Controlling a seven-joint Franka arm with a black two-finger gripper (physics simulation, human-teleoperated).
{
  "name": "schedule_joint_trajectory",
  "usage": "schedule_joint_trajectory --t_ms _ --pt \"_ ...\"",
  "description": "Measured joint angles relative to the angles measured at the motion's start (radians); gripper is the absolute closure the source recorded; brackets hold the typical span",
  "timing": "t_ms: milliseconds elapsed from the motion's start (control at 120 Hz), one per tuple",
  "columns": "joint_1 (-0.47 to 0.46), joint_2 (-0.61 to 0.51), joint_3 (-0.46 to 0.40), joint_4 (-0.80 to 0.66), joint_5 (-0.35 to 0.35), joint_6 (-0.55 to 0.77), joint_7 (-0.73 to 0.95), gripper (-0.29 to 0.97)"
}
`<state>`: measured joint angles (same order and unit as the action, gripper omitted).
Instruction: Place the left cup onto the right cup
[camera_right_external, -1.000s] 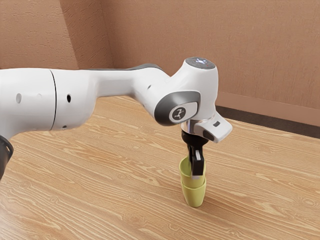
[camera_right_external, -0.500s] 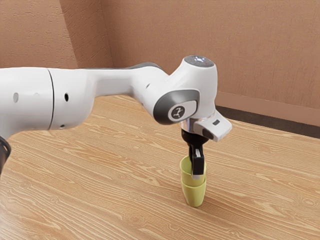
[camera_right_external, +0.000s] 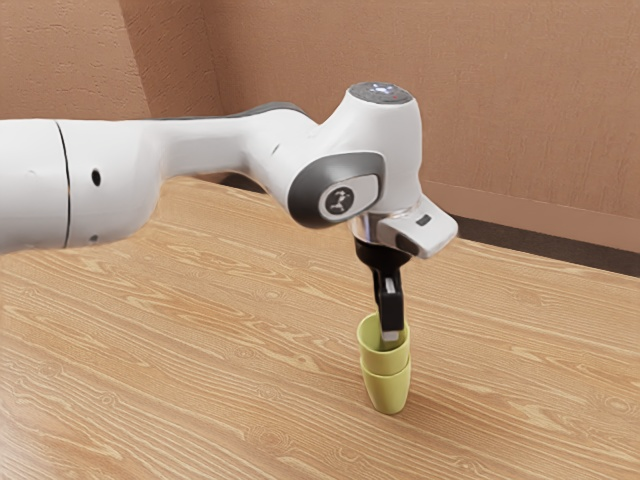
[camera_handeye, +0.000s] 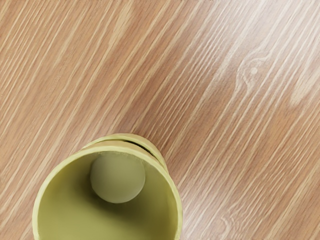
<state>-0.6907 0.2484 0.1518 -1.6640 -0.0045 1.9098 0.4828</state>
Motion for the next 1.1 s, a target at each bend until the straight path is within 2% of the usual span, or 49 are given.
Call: schedule_joint_trajectory --t_ms 317,1100 --pt "0.045 -0.083 -0.014 -0.014 -0.011 -0.03 -0.018 0.0" --pt "0.35 -0.185 -0.016 0.038 -0.012 -0.248 -0.233 0.0"
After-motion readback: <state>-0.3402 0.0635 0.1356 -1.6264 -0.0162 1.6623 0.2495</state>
